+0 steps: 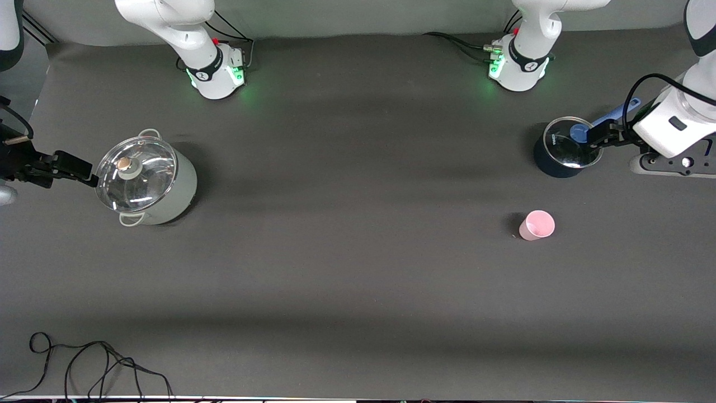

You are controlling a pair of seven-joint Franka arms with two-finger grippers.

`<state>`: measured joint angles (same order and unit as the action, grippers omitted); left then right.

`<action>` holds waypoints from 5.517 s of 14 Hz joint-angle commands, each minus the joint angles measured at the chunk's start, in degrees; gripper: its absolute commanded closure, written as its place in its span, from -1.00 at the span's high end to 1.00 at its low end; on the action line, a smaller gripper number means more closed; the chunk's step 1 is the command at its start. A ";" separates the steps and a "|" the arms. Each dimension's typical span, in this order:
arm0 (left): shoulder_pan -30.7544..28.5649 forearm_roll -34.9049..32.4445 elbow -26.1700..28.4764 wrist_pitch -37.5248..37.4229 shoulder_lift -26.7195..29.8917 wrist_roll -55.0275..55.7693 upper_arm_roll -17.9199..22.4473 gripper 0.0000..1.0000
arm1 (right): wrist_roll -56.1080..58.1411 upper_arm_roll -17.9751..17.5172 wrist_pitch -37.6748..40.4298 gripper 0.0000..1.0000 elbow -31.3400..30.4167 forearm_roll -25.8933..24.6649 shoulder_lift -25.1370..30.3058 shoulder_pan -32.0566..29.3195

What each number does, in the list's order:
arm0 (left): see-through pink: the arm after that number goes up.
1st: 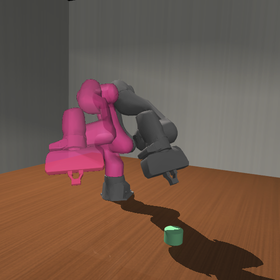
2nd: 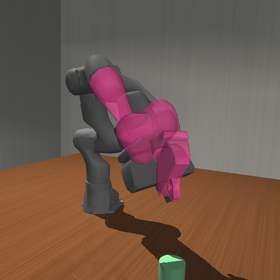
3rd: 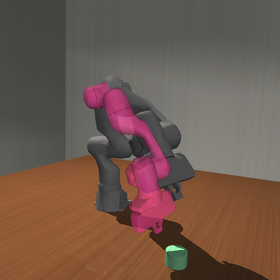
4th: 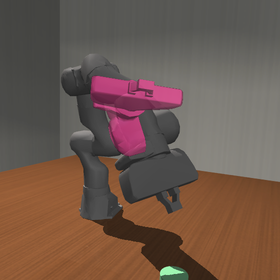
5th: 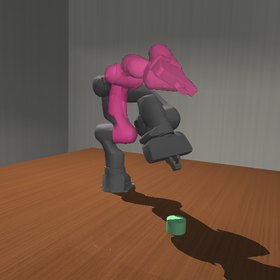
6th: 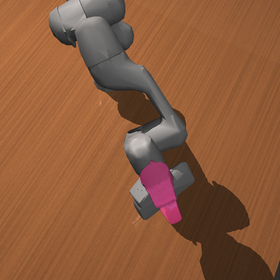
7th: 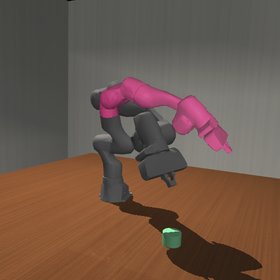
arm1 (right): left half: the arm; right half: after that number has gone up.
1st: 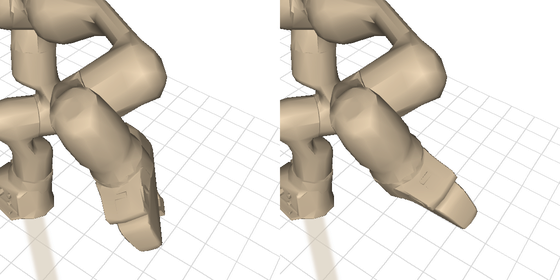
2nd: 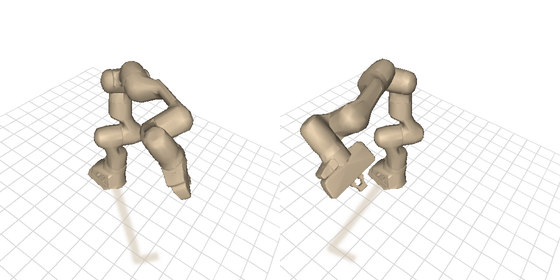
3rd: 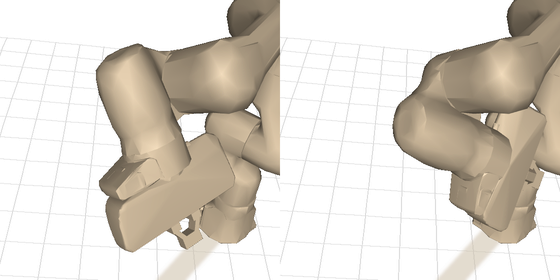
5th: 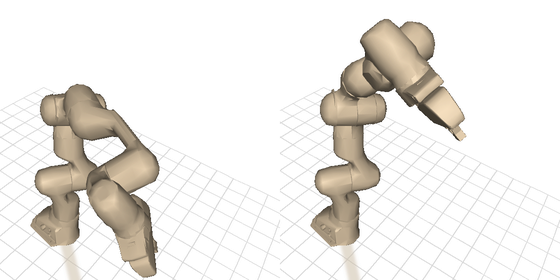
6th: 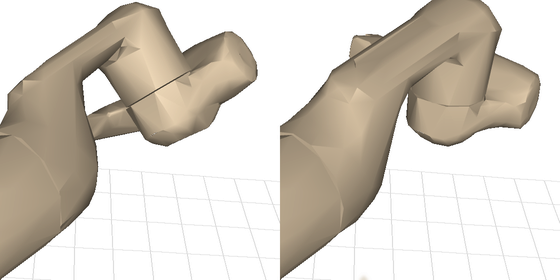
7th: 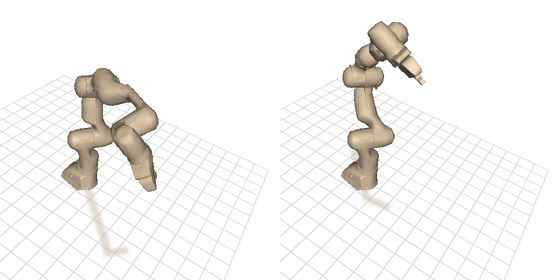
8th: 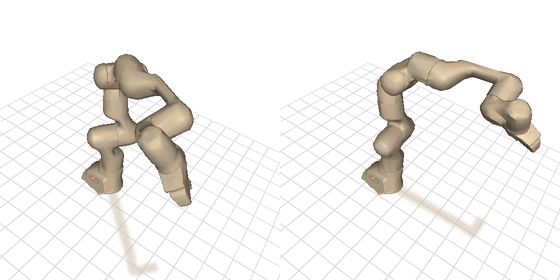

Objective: Transfer pink cup from left to right arm

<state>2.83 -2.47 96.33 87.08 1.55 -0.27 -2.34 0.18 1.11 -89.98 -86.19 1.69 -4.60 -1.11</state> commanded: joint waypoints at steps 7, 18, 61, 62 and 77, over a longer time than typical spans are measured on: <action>0.78 0.09 0.17 -0.59 0.56 -0.35 0.76 1.00 | -1.06 -0.14 0.77 1.00 0.84 -0.54 -0.14 -0.03; 0.77 0.09 0.26 -0.68 0.65 -0.35 0.85 1.00 | -1.06 -0.14 0.60 1.00 2.07 0.07 -0.76 -0.20; -22.76 40.94 19.60 27.63 -12.52 -102.86 1.11 0.99 | -0.88 -0.50 0.16 1.00 1.90 0.07 -1.90 0.15; -24.00 44.10 19.34 26.58 -14.53 -108.31 1.11 0.99 | -0.88 -0.50 0.16 1.00 1.90 0.07 -1.90 0.15; -32.71 65.84 10.64 5.47 -46.71 -154.41 0.85 0.98 | -0.97 -0.58 0.07 1.00 2.07 0.07 -2.43 0.59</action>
<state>-29.51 62.61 108.58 93.91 -43.95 -152.85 -1.42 0.16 0.47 -90.04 -85.34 1.69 -6.64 -0.87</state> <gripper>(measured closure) 0.009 0.000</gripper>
